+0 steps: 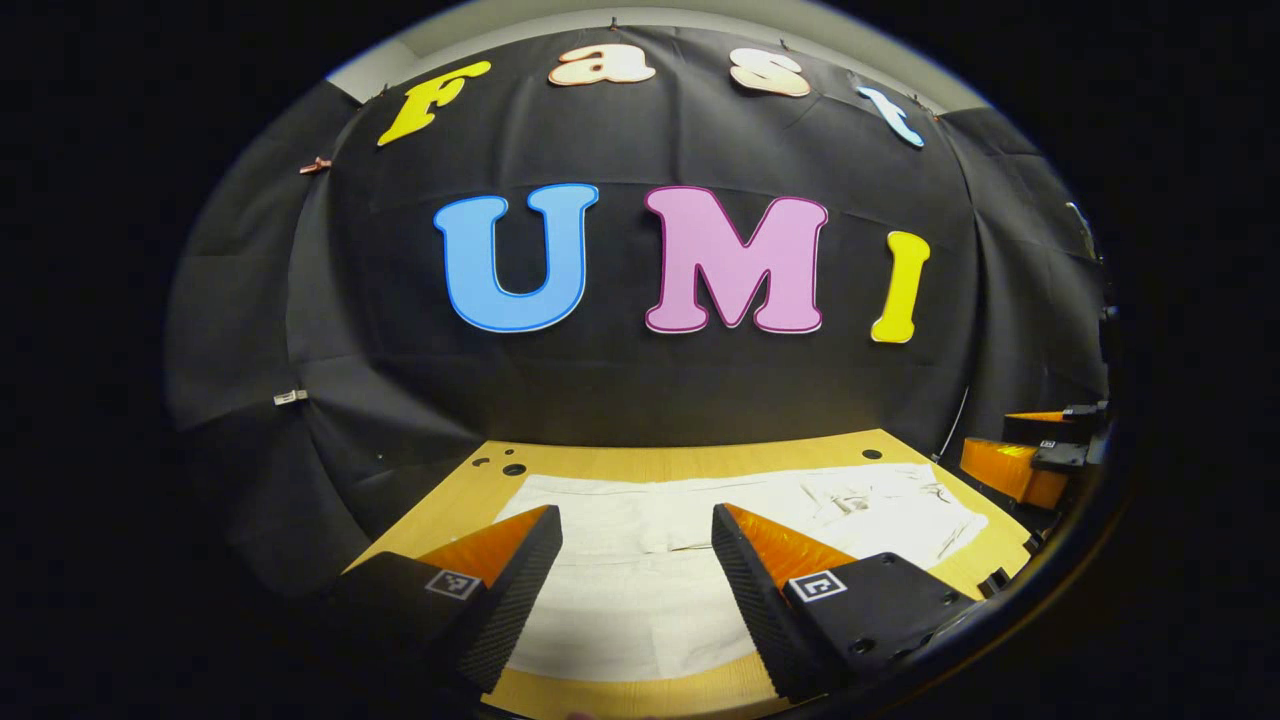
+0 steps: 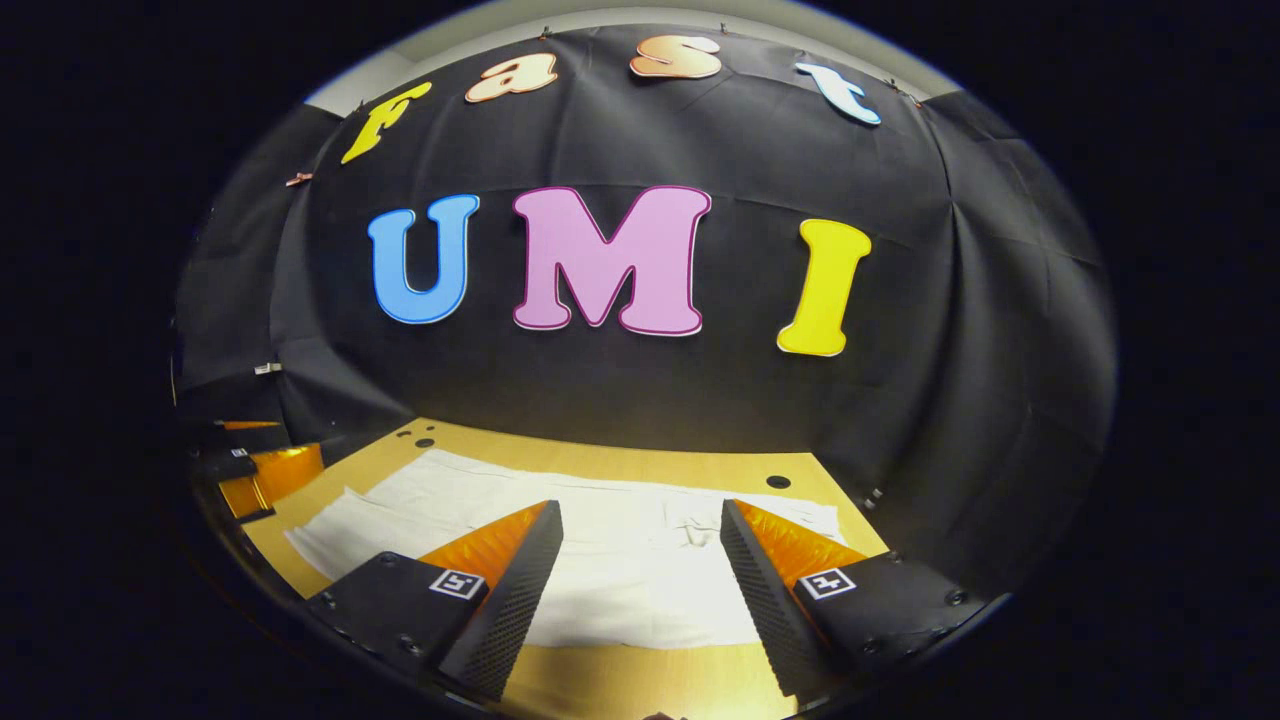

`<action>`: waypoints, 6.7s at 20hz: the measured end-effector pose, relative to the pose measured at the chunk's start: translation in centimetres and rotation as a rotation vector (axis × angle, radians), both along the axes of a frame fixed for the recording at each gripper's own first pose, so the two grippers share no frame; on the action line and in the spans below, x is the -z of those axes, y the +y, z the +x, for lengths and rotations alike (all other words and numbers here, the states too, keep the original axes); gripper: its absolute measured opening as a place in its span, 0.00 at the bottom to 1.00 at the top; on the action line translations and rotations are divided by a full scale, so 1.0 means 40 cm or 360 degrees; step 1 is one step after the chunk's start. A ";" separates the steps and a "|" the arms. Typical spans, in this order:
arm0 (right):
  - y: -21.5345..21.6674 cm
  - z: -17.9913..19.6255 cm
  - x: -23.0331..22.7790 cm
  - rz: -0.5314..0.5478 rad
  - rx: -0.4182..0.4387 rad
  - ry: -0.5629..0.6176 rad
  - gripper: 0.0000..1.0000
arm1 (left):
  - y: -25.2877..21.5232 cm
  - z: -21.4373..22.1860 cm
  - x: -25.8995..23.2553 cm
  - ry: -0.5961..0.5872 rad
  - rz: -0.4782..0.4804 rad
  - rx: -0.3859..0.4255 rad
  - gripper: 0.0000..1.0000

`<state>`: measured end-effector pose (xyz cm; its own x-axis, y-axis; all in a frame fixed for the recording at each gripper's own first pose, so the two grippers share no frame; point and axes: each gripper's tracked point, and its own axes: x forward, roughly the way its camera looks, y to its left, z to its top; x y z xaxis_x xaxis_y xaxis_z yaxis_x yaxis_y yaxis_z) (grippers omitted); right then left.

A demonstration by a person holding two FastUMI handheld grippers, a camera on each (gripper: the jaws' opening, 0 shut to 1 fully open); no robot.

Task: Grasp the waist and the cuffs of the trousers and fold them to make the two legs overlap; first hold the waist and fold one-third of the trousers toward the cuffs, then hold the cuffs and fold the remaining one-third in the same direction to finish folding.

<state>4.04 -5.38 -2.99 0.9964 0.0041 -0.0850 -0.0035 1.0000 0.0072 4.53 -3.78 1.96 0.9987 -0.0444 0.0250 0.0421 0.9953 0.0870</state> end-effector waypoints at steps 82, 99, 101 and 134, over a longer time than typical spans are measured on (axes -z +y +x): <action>-0.638 0.237 0.741 -0.2076 -0.0901 0.1319 0.05 | 0.676 0.090 0.667 0.1282 0.1856 0.0330 0.88; -0.633 0.235 0.740 -0.2120 -0.0860 0.1296 0.05 | 0.659 0.227 0.673 0.1282 0.1894 0.0299 0.05; -0.635 0.235 0.738 -0.2077 -0.0825 0.1280 0.05 | 0.657 0.223 0.672 0.1233 0.1782 0.0207 0.05; -0.641 0.831 0.369 -0.0175 0.0141 0.0906 0.05 | 0.549 0.694 0.190 0.0550 0.0221 -0.0510 0.05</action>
